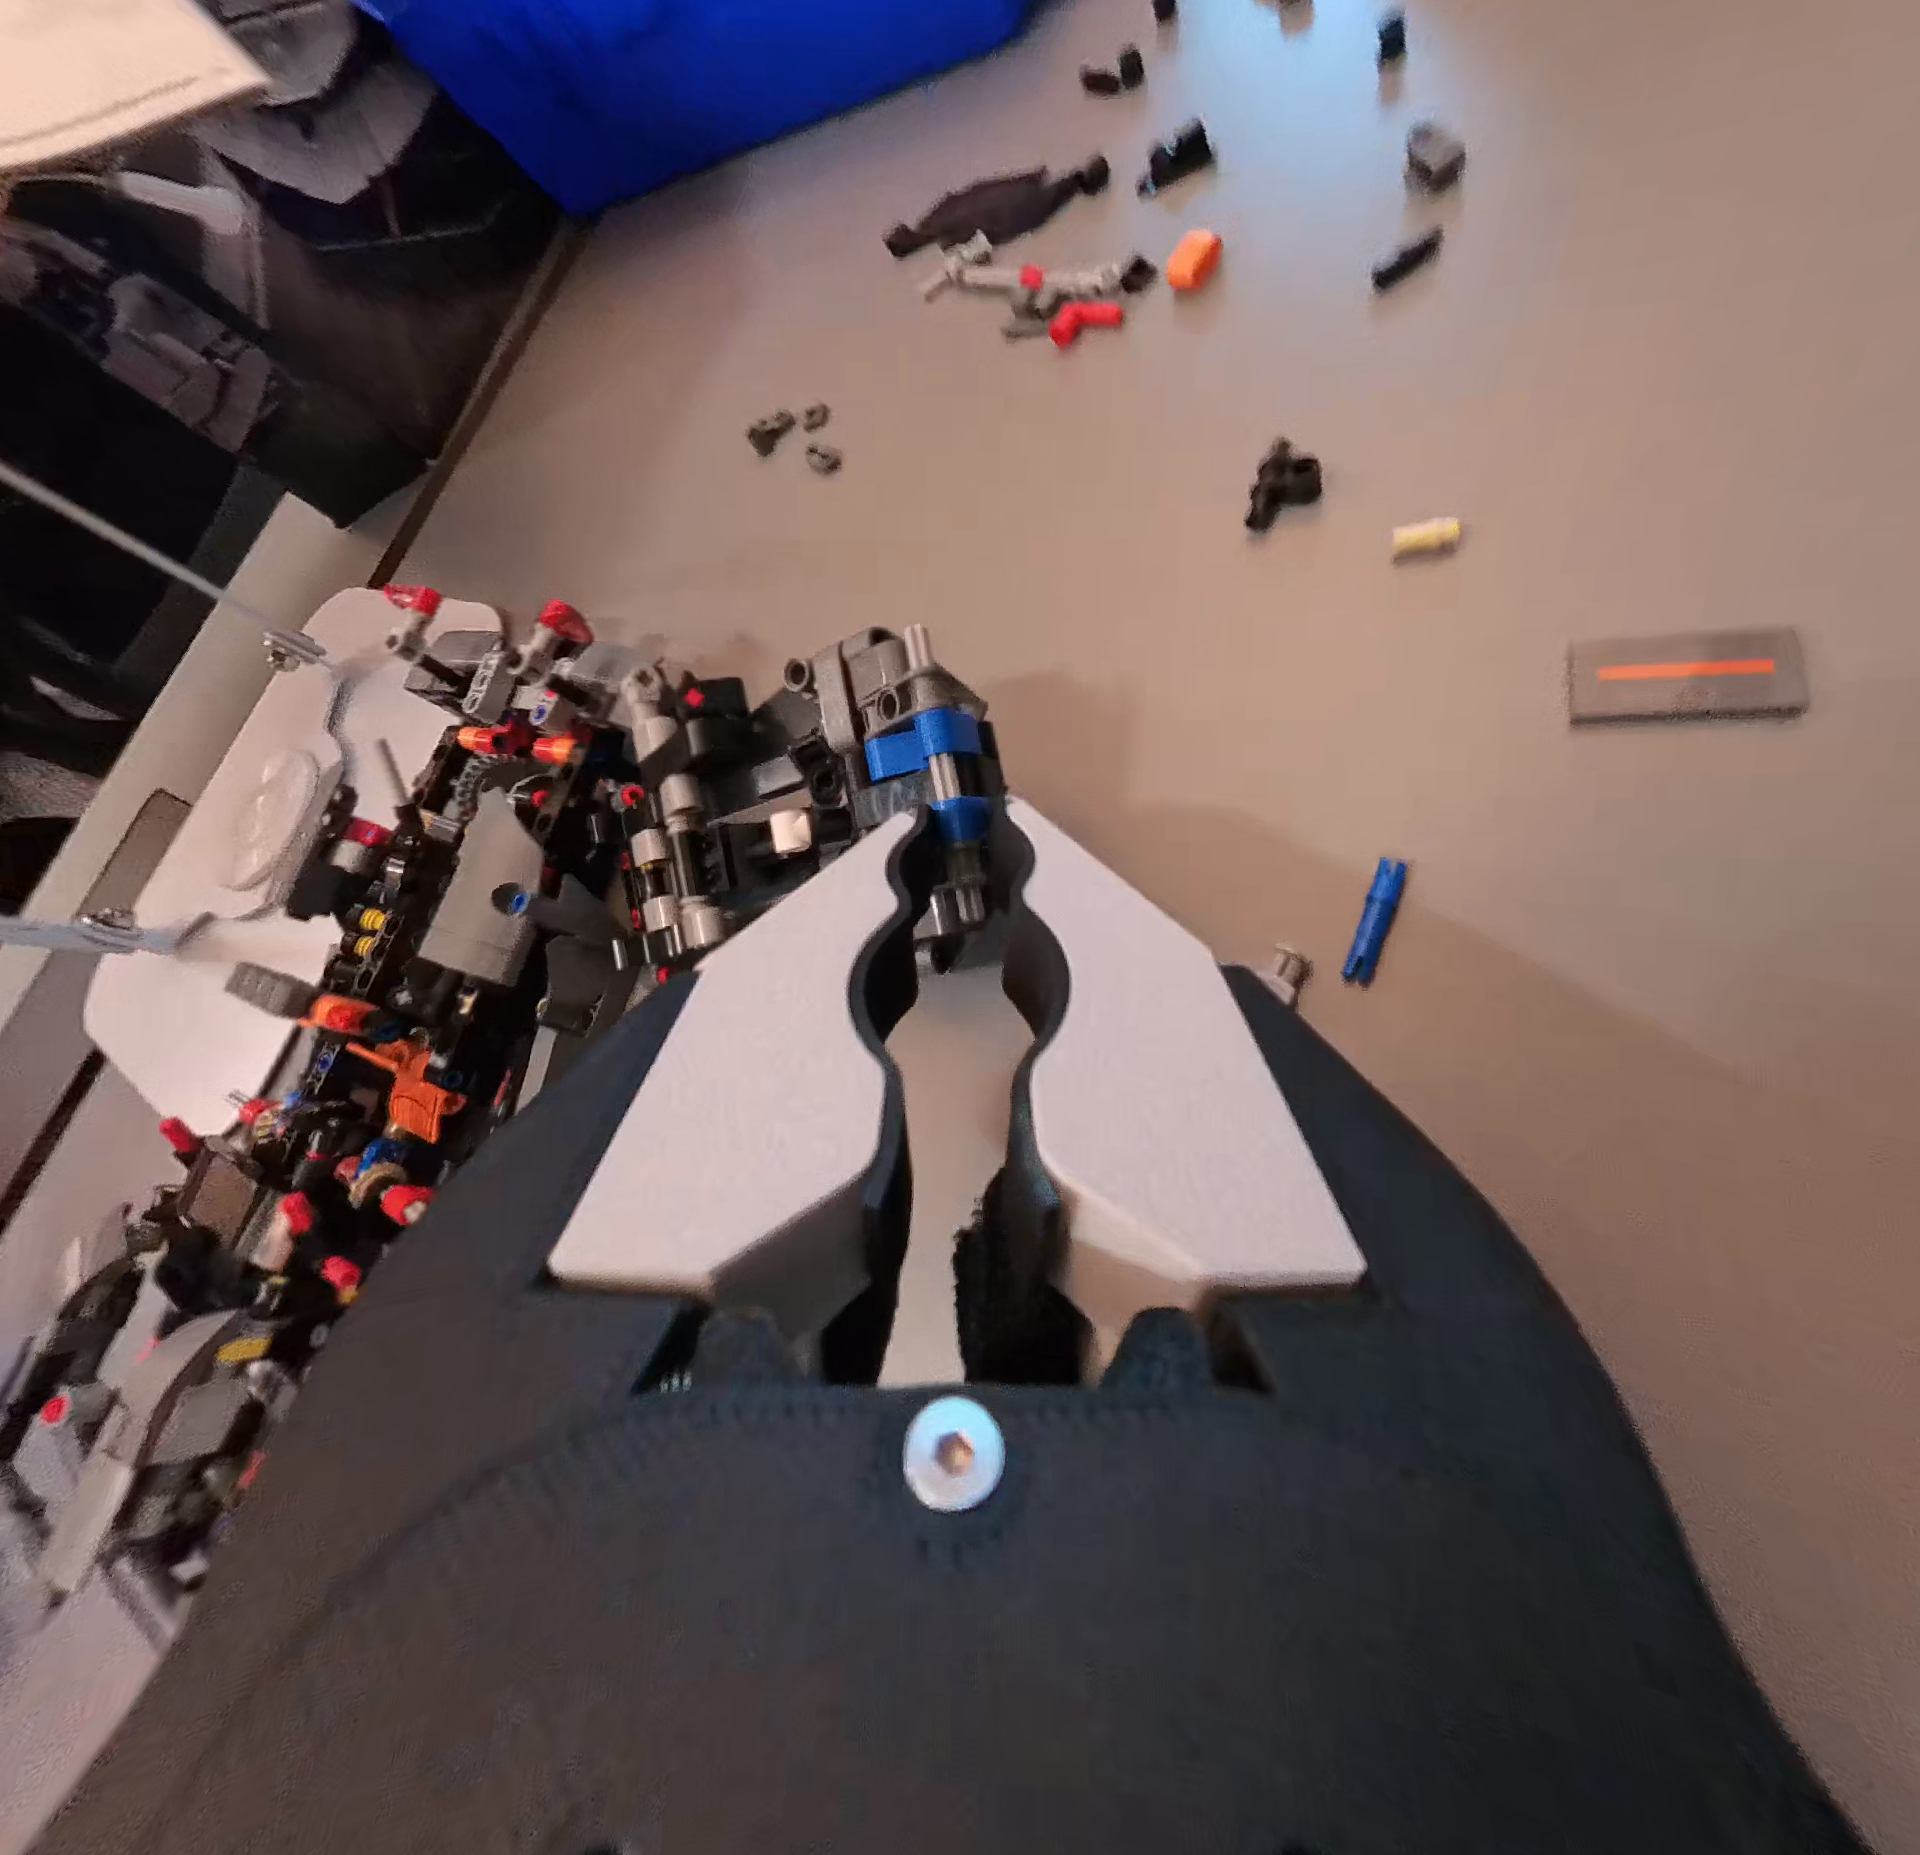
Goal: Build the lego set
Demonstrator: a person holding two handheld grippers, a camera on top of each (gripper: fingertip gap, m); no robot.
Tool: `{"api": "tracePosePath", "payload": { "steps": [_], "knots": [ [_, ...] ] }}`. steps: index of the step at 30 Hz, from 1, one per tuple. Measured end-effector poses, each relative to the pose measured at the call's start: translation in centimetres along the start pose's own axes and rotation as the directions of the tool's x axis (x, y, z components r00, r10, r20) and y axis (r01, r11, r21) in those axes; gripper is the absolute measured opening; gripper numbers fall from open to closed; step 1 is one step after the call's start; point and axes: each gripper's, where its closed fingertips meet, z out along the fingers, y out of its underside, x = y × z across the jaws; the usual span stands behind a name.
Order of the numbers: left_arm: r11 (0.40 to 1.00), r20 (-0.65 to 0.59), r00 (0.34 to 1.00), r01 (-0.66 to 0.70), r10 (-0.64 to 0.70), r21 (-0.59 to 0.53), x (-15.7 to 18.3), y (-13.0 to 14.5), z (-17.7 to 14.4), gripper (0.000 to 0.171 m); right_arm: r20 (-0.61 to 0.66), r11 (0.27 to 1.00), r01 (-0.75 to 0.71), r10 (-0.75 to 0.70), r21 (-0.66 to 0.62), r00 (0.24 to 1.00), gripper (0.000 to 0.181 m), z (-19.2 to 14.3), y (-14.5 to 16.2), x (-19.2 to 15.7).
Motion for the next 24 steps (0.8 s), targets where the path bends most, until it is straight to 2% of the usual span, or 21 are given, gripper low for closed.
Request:
{"api": "tracePosePath", "payload": {
  "steps": [5,11,18,22,24],
  "knots": [
    [0.956,-0.023,0.976,0.219,-0.219,0.194,-2.2,-2.2,-2.1,0.008,-0.005,1.000,0.006,-0.006,0.000,1.000,0.023,0.0,0.0,0.0],
    [0.847,-0.076,0.914,0.398,-0.398,0.353,-4.6,-3.4,-4.5,0.007,-0.005,1.000,0.008,-0.008,0.000,1.000,0.023,0.0,0.0,0.0],
    [0.751,-0.124,0.859,0.498,-0.497,0.434,-6.1,-3.4,-6.0,0.007,-0.014,1.000,0.018,-0.018,0.000,1.000,0.023,0.0,0.0,0.0],
    [0.666,-0.188,0.818,0.556,-0.543,0.498,-7.0,-3.9,-7.0,0.007,-0.029,0.999,0.027,-0.026,0.030,0.999,0.024,-0.4,-0.3,0.0],
    [0.603,-0.238,0.792,0.590,-0.562,0.538,-7.5,-4.2,-7.8,0.007,-0.044,0.997,0.030,-0.027,0.069,0.999,0.025,-0.8,-0.8,0.1]
  ]
}}
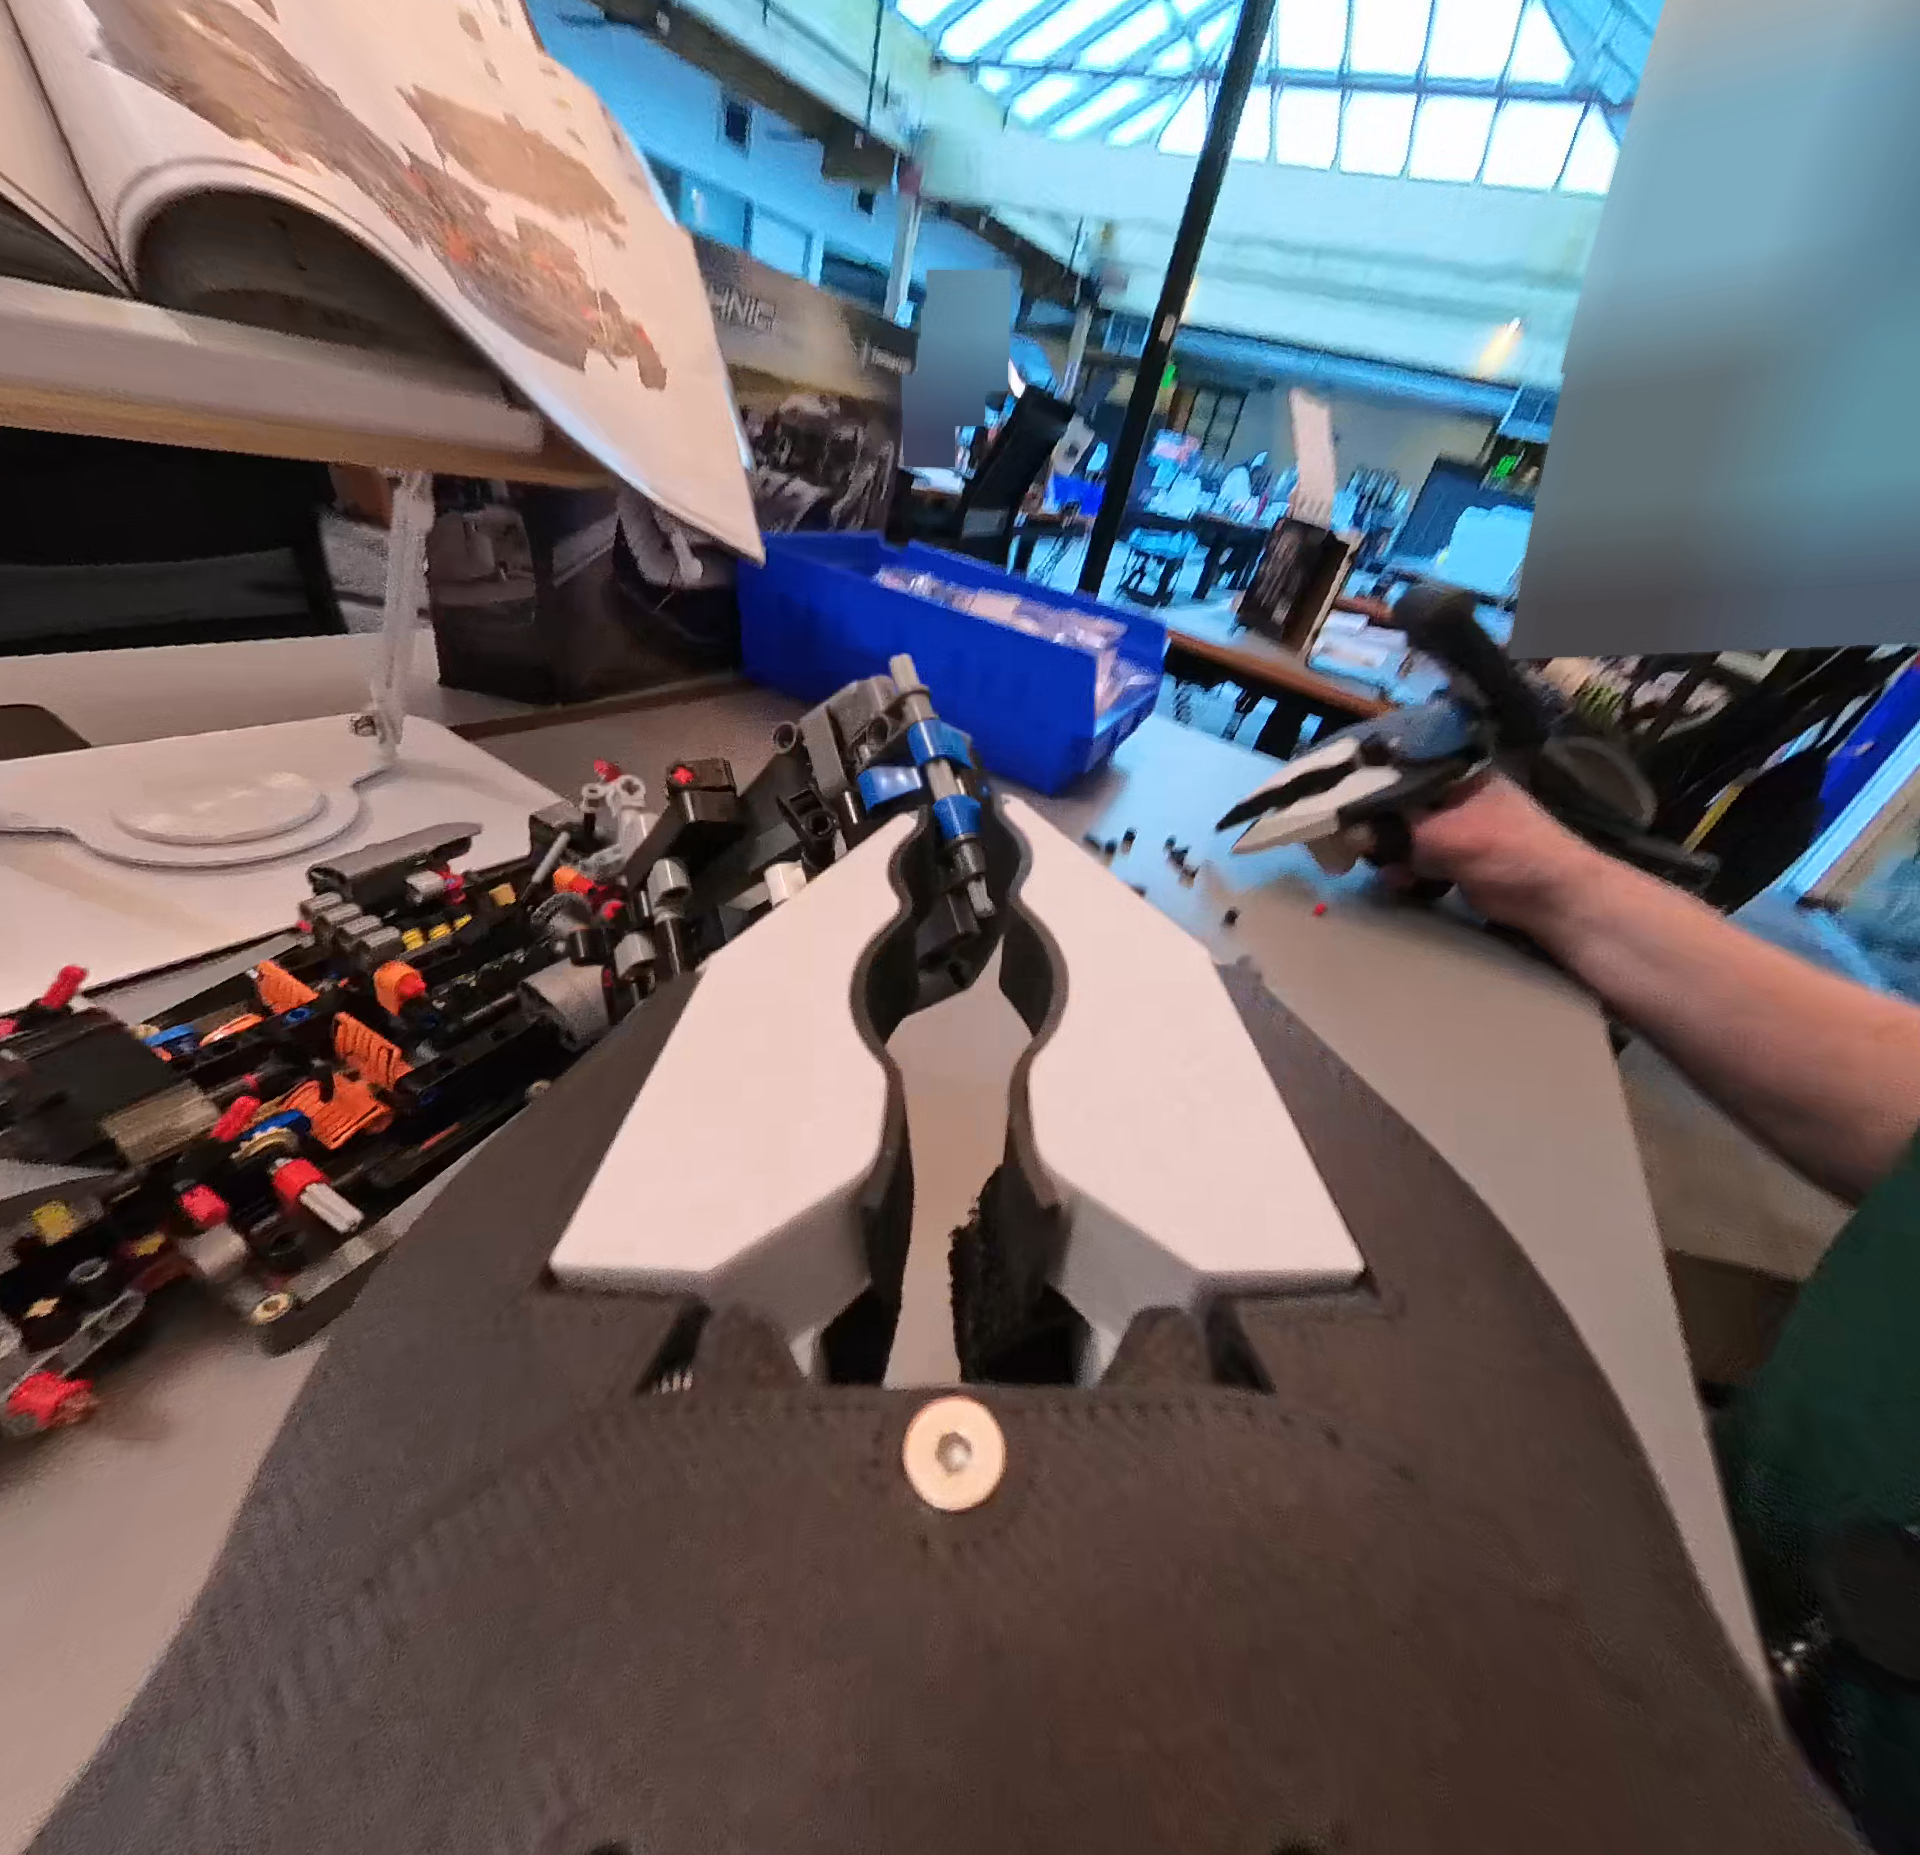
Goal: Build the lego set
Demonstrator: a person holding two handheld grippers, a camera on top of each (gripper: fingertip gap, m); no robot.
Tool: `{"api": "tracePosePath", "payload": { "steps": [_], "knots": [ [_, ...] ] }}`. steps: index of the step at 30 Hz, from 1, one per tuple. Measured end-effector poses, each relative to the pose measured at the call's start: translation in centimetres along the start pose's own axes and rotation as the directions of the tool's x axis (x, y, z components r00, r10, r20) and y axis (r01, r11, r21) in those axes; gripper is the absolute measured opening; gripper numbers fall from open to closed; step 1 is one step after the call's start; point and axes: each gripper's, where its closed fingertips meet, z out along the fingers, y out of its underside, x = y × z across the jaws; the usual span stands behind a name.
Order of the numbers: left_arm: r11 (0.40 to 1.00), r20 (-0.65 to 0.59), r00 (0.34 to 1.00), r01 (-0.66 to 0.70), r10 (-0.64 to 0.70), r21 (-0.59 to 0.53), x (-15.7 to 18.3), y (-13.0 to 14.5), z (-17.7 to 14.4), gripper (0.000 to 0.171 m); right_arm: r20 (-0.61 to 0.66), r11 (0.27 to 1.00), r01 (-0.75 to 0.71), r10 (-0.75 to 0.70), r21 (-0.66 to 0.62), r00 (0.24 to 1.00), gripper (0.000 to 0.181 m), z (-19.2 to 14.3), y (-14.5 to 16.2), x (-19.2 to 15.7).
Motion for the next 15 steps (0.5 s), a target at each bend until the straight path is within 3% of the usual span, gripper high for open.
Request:
{"api": "tracePosePath", "payload": {
  "steps": [4,7,10,15],
  "knots": [
    [0.990,-0.051,0.995,0.094,-0.089,0.103,-0.1,-1.5,-0.7,0.006,0.004,0.990,0.037,-0.038,0.133,0.999,0.023,-1.9,-2.9,-1.6],
    [0.978,-0.098,0.988,0.136,-0.122,0.156,0.2,-2.4,-1.0,0.006,0.064,0.969,0.092,-0.110,0.231,0.992,0.023,-3.2,-6.7,-5.5],
    [0.967,-0.132,0.981,0.165,-0.140,0.195,0.5,-3.1,-1.0,0.006,0.245,0.928,0.067,-0.166,0.367,0.955,0.024,-3.5,-11.7,-12.2],
    [0.952,-0.189,0.971,0.191,-0.147,0.240,1.5,-3.7,-0.5,0.006,0.584,0.887,-0.086,-0.223,0.454,0.781,0.027,-1.9,-18.2,-24.9]
  ]
}}
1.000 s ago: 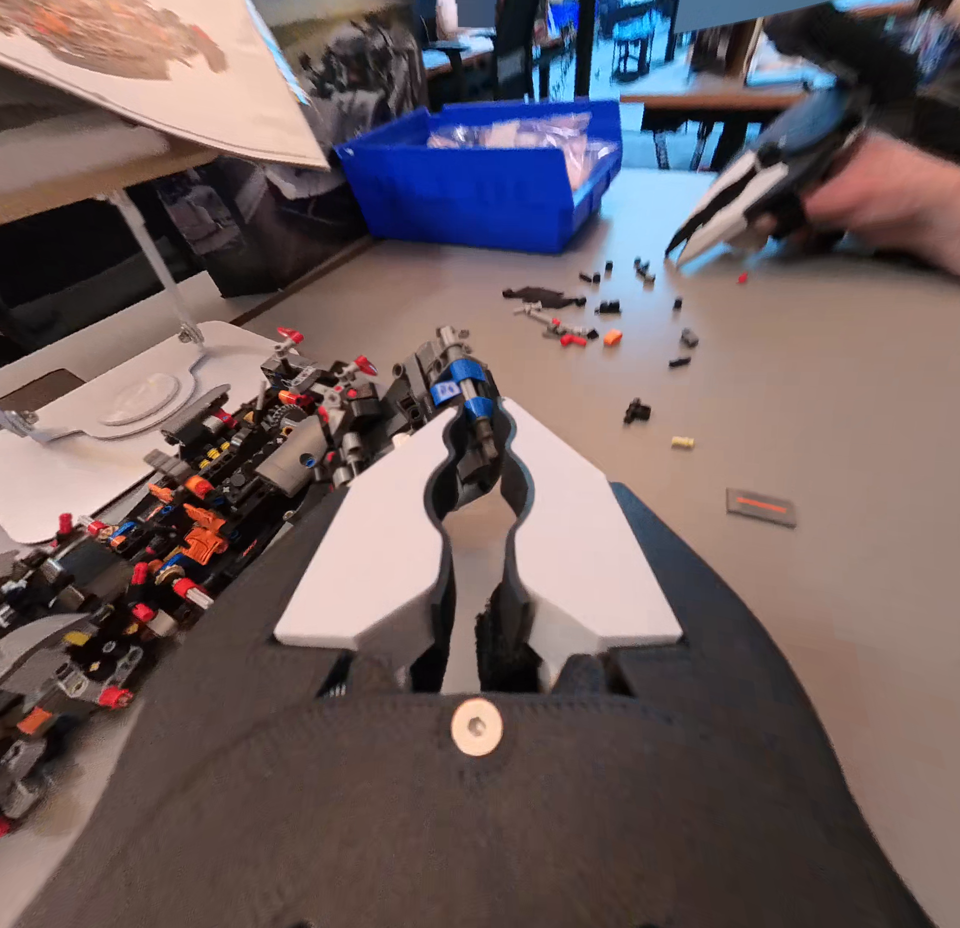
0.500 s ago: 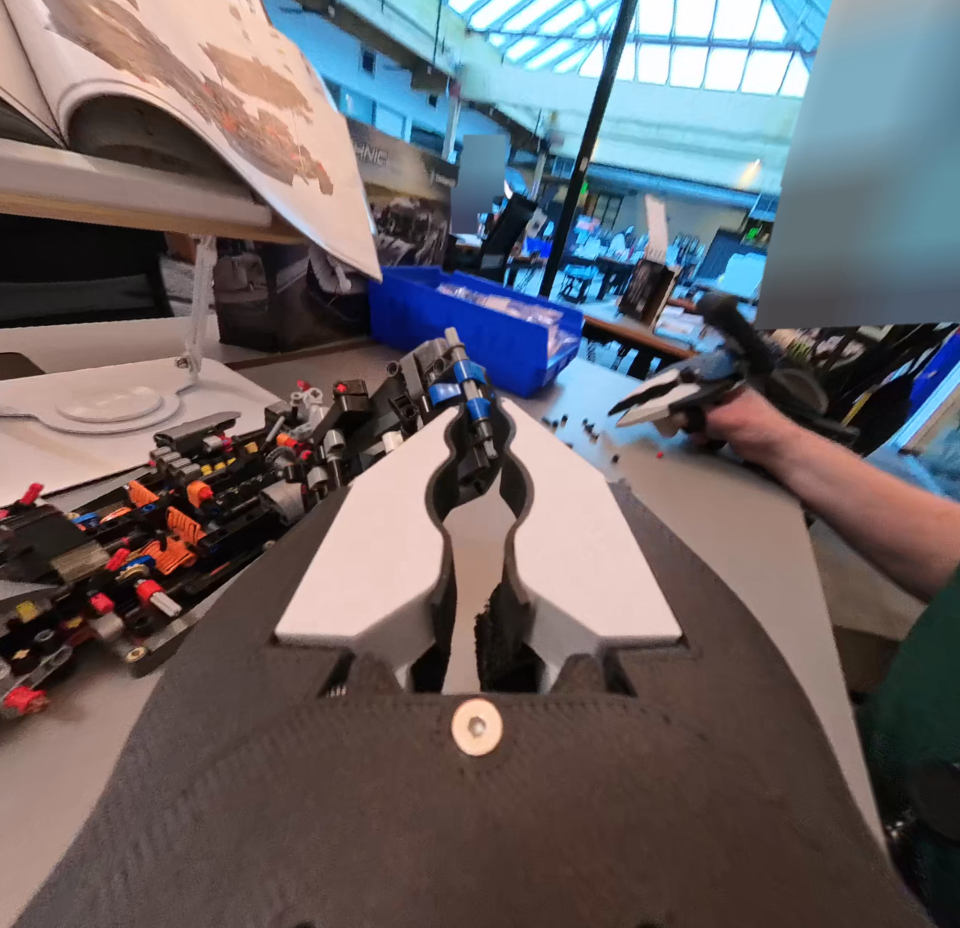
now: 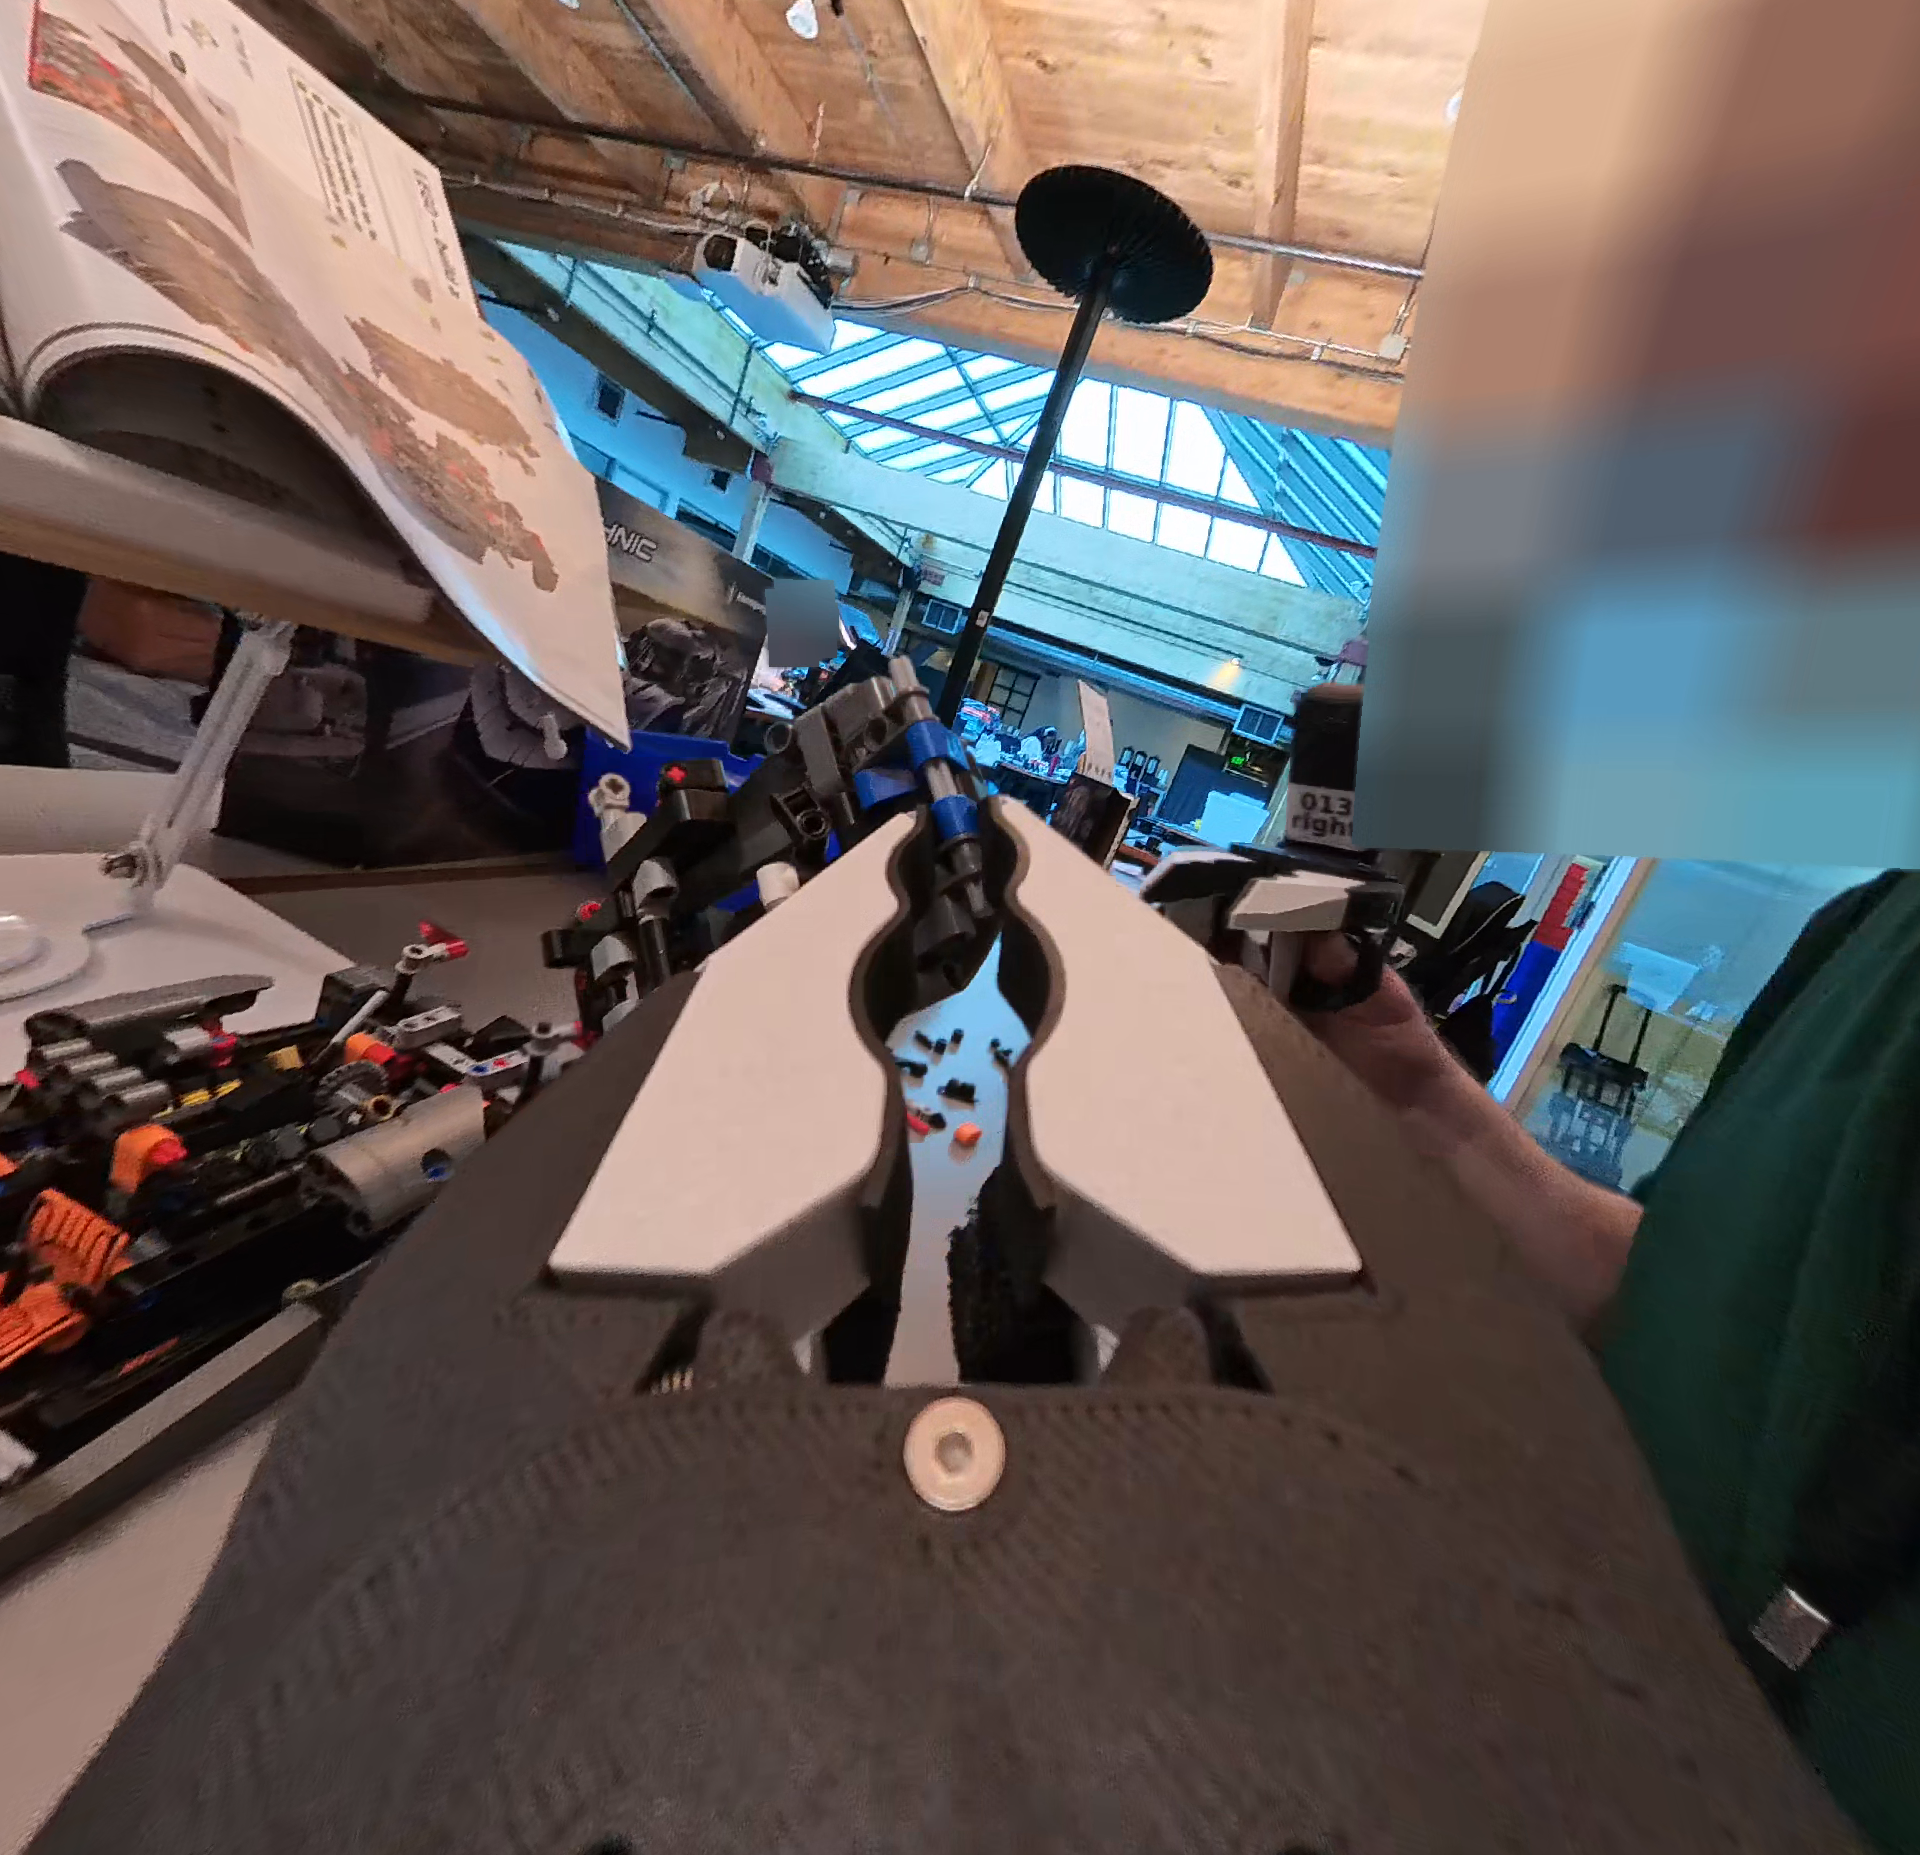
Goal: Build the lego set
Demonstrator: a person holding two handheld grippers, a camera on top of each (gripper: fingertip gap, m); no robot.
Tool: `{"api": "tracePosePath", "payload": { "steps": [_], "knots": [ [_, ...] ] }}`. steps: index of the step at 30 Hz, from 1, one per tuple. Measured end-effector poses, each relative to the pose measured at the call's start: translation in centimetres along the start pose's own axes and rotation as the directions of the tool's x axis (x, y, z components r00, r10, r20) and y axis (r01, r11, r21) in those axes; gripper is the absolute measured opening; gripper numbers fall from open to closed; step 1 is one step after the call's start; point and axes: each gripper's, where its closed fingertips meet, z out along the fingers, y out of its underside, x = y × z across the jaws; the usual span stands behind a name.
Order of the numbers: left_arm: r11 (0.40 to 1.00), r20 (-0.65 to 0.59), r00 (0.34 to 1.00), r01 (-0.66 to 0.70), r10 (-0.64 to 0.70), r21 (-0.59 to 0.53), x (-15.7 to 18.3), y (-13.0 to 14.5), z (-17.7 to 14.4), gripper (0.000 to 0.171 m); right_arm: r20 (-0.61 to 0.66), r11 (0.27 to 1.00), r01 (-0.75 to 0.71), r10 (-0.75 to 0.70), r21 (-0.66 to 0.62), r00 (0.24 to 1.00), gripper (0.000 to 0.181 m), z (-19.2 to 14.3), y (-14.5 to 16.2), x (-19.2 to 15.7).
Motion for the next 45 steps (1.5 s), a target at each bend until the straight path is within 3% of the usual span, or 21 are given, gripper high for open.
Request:
{"api": "tracePosePath", "payload": {
  "steps": [5,12,26,45],
  "knots": [
    [0.999,-0.044,0.999,0.026,-0.024,0.037,0.9,-0.4,0.6,0.006,0.125,0.993,-0.109,0.103,0.047,0.987,0.039,6.8,-2.2,-2.0],
    [0.997,-0.092,0.994,0.056,-0.050,0.060,1.5,0.0,1.2,0.006,0.087,0.980,-0.194,0.189,0.046,0.978,0.050,10.1,-2.0,-0.1],
    [0.988,-0.147,0.983,0.127,-0.113,0.089,1.8,0.6,2.0,0.006,0.212,0.921,-0.378,0.352,0.096,0.912,0.047,10.6,-2.0,0.8],
    [0.986,-0.168,0.981,0.121,-0.100,0.117,1.5,0.0,1.4,0.006,0.213,0.928,-0.350,0.320,0.124,0.923,0.041,11.7,-2.4,0.7]
  ]
}}
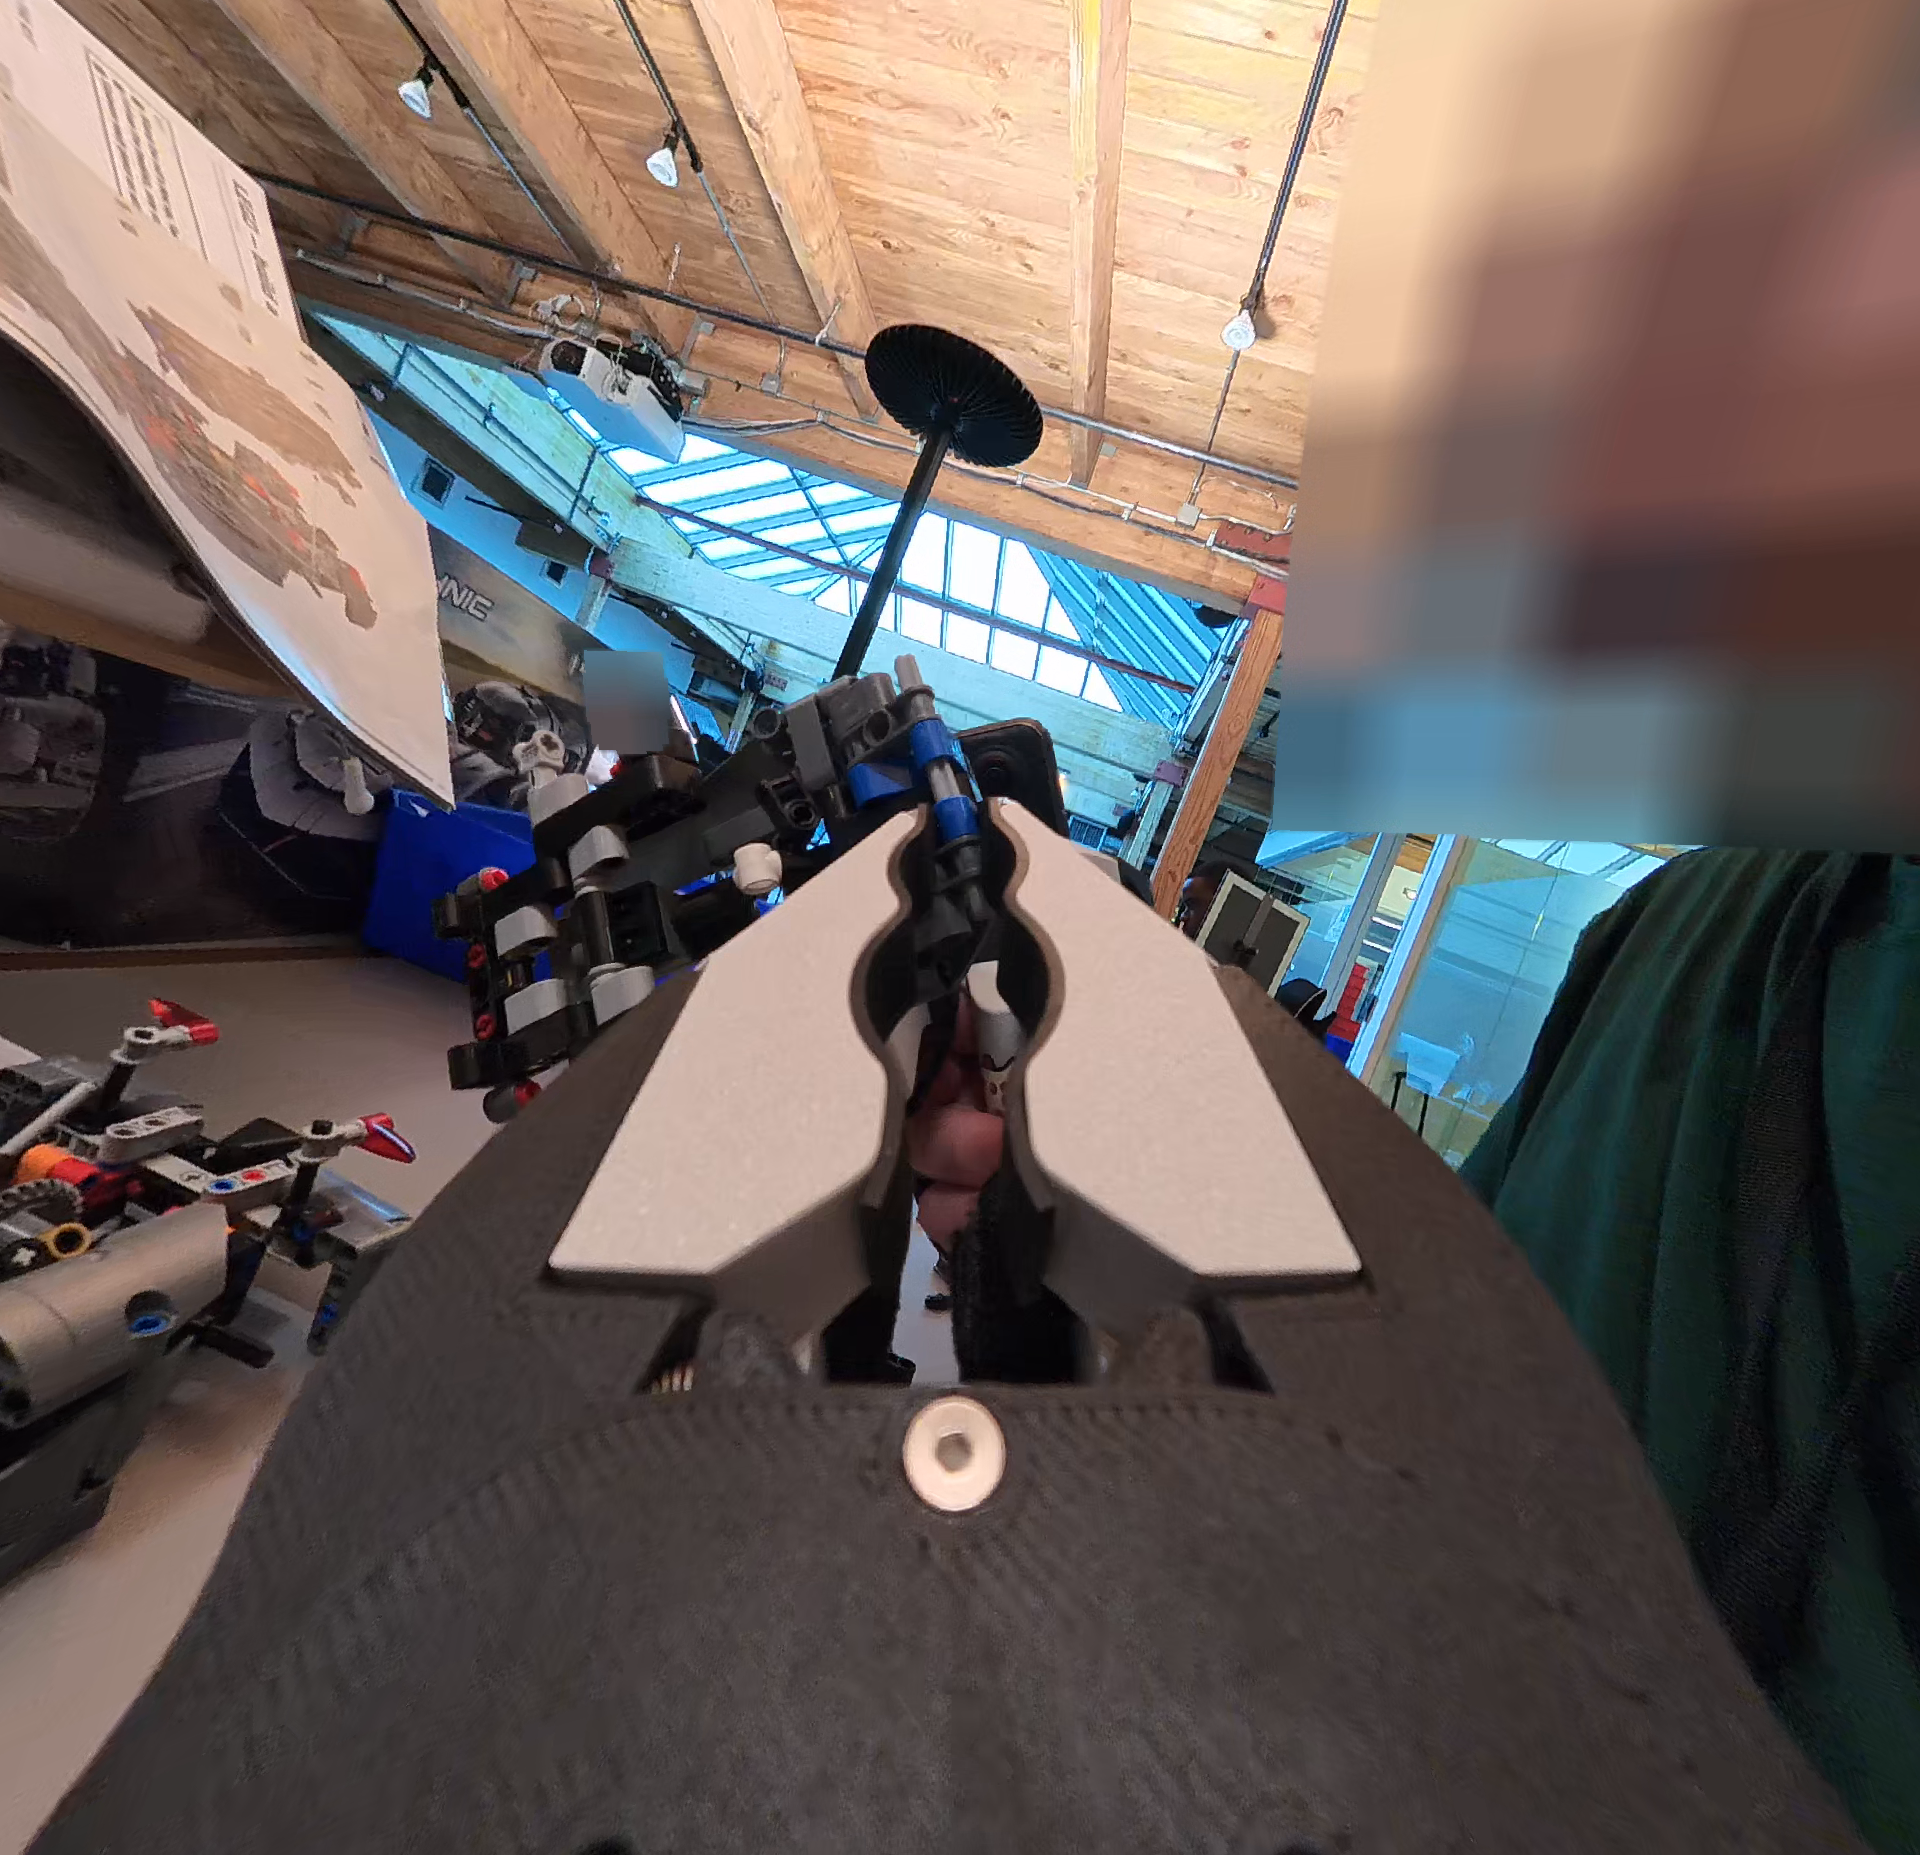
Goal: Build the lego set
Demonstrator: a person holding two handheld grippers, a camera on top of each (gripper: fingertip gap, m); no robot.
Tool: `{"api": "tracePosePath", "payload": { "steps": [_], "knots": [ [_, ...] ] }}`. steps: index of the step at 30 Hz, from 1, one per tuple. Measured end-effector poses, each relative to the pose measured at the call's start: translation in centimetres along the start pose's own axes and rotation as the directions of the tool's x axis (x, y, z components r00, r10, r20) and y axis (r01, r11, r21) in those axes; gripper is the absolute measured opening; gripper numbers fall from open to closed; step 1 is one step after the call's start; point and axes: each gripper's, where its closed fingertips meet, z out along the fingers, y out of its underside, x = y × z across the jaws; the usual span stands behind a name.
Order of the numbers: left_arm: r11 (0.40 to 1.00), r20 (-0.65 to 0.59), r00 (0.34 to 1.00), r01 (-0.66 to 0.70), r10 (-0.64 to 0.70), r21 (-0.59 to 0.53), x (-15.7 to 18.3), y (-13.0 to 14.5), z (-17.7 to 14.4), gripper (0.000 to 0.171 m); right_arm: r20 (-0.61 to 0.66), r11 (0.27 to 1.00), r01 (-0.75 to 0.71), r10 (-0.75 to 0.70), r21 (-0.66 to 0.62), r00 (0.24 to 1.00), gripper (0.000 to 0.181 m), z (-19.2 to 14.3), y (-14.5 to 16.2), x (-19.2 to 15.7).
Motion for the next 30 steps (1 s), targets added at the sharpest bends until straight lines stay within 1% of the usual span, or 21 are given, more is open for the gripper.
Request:
{"api": "tracePosePath", "payload": {
  "steps": [14,27,29,30],
  "knots": [
    [0.999,0.031,0.999,-0.040,0.039,0.032,-0.5,-1.5,-1.7,0.006,-0.026,0.998,0.065,-0.065,-0.013,0.998,0.039,2.2,0.1,0.0],
    [0.998,0.077,0.996,-0.054,0.052,0.029,-1.5,-1.2,-1.9,0.006,-0.083,0.991,0.132,-0.133,-0.014,0.988,0.037,2.1,0.0,0.8],
    [0.998,0.081,0.995,-0.053,0.051,0.028,-1.5,-1.1,-1.9,0.006,-0.092,0.989,0.148,-0.148,-0.011,0.985,0.031,2.0,0.0,0.9],
    [0.998,0.092,0.994,-0.054,0.052,0.024,-1.7,-1.0,-1.8,0.006,-0.085,0.987,0.163,-0.163,-0.011,0.983,0.020,1.9,0.0,0.6]
  ]
}}
